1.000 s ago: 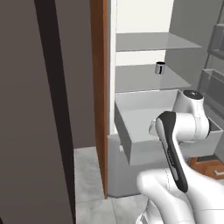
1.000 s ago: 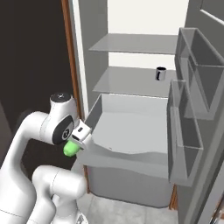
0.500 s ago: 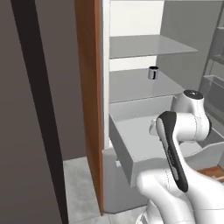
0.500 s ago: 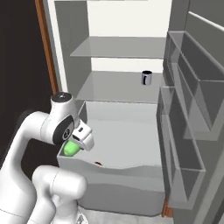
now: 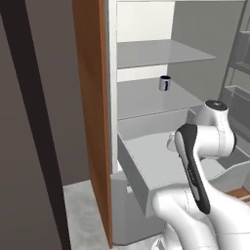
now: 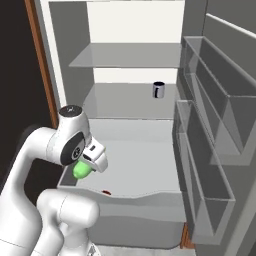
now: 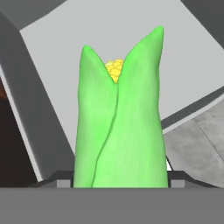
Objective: Place the tomato and corn inside the fridge drawer. Close the drawer after placing the vegetables.
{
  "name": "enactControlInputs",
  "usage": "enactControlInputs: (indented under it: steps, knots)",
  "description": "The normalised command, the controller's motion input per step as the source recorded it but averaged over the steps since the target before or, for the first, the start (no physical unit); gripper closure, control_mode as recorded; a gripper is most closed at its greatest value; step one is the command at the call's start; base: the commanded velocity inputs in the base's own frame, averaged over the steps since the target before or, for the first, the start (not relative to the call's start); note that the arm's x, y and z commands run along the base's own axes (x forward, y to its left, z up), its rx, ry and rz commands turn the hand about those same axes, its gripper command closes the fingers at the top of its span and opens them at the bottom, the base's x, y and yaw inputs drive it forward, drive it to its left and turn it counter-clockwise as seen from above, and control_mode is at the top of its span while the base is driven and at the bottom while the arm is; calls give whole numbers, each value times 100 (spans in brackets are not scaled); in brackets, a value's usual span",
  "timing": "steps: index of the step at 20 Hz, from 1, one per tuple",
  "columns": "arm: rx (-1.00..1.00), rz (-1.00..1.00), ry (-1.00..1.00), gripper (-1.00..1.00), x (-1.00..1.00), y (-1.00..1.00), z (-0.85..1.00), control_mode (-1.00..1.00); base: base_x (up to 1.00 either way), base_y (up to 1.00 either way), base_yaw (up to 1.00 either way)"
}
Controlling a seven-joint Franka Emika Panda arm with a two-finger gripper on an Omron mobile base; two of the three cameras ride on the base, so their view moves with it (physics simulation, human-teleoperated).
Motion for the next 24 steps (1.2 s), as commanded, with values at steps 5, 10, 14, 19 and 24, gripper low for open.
enactControlInputs:
  steps: [5,10,14,19,24]
  knots:
    - [0,-5,8,100,15,-2,-6,-100,15,1,-7]
    - [0,-10,22,100,61,-17,-25,-100,0,0,0]
    - [2,-5,20,100,75,-38,-24,-100,0,0,0]
    - [2,-4,17,100,48,-41,-40,-100,0,0,0]
    - [0,-4,14,100,38,-25,-48,-100,0,0,0]
